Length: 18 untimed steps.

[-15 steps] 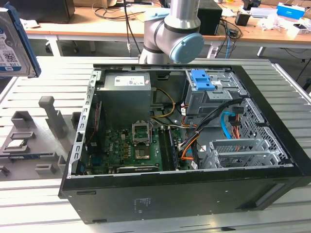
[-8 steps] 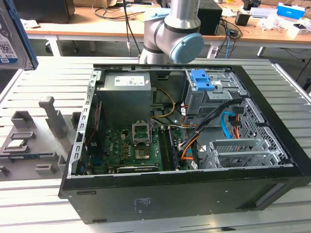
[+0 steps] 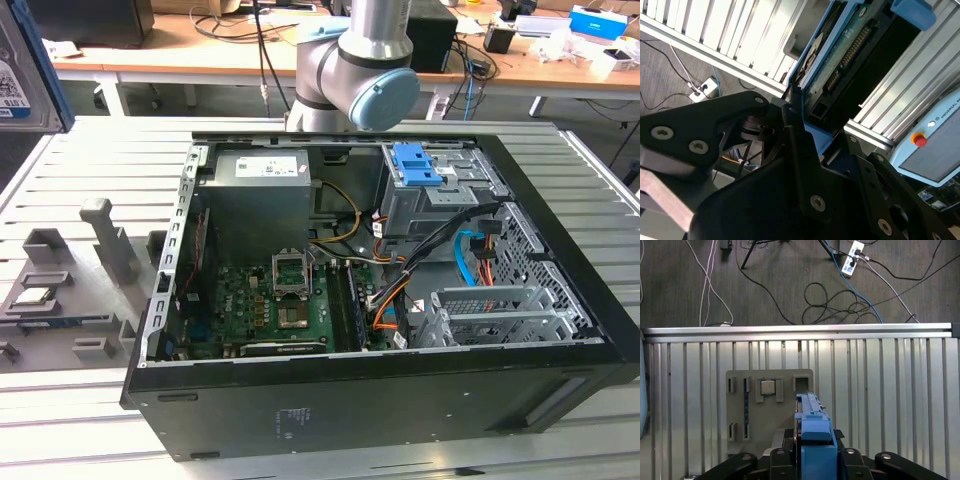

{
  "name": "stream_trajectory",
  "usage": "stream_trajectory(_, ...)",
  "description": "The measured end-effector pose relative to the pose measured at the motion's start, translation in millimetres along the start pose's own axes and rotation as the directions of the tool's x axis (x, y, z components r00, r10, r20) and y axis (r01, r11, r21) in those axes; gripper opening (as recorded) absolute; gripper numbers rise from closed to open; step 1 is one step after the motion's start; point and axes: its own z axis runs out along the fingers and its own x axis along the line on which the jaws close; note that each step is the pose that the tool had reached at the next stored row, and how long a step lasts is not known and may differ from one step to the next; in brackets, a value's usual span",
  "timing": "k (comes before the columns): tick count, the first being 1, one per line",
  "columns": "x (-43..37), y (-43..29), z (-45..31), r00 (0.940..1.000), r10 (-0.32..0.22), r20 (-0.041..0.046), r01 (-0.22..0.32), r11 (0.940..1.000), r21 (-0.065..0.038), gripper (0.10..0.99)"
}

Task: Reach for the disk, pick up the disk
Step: 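Pick up the disk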

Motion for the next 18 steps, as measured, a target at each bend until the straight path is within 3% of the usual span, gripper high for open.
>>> stream_trajectory(6, 0.0, -0.6, -0.4, 1.0000, 0.000, -0.0001, 0.000, 1.0000, 0.000, 0.369)
stream_trajectory(9, -0.1, -8.4, -0.6, 1.0000, 0.000, -0.0002, 0.000, 1.0000, 0.000, 0.369)
stream_trajectory(12, -0.3, -19.2, -1.0, 1.0000, 0.000, -0.0003, 0.000, 1.0000, 0.000, 0.369)
stream_trajectory(14, -0.6, -31.9, -1.5, 1.0000, 0.000, -0.0003, 0.000, 1.0000, 0.000, 0.369)
stream_trajectory(18, -0.8, -47.9, -2.1, 1.0000, 0.000, -0.0003, 0.000, 1.0000, 0.000, 0.369)
